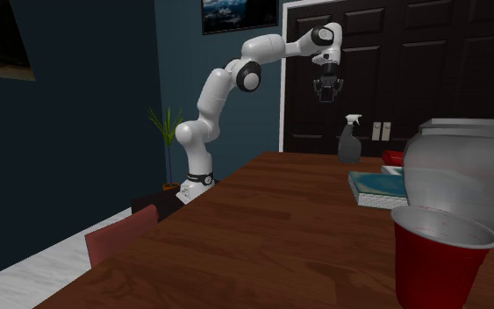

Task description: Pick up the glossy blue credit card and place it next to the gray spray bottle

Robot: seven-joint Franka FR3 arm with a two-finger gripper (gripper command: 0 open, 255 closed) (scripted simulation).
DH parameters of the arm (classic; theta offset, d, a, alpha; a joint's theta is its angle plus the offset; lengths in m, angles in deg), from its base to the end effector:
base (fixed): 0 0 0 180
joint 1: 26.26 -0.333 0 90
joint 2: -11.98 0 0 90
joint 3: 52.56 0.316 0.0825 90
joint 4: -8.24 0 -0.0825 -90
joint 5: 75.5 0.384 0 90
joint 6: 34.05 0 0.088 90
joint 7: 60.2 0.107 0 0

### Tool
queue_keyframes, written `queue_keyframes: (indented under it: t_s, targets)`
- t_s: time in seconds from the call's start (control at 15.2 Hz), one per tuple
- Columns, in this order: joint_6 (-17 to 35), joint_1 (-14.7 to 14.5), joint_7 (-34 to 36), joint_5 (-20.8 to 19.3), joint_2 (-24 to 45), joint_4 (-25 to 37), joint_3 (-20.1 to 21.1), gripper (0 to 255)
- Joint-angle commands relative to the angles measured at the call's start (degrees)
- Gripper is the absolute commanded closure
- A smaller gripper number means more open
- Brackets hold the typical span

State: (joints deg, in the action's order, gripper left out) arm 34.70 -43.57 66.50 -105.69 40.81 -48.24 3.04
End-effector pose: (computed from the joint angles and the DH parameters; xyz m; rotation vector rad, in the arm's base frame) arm 0.4024 0.4803 0.6431 2.5472 -1.6492 0.1617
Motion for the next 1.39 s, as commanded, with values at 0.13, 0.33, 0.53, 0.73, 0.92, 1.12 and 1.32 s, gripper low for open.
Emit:
queue_keyframes:
  t_s: [0.13,0.33,0.53,0.73,0.92,1.12,1.32]
  targets:
    - [4.48,3.54,0.67,1.70,-1.66,-6.51,0.91,255]
    - [7.64,5.85,1.00,2.79,-2.84,-10.96,1.48,255]
    - [10.58,7.74,1.29,3.62,-3.76,-14.89,1.90,255]
    - [13.34,9.30,1.56,4.23,-4.48,-18.41,2.21,255]
    - [15.96,10.57,1.84,4.64,-5.00,-21.61,2.42,255]
    - [18.45,11.61,2.14,4.88,-5.34,-24.53,2.55,255]
    - [20.84,12.44,2.49,4.96,-5.51,-27.20,2.60,255]
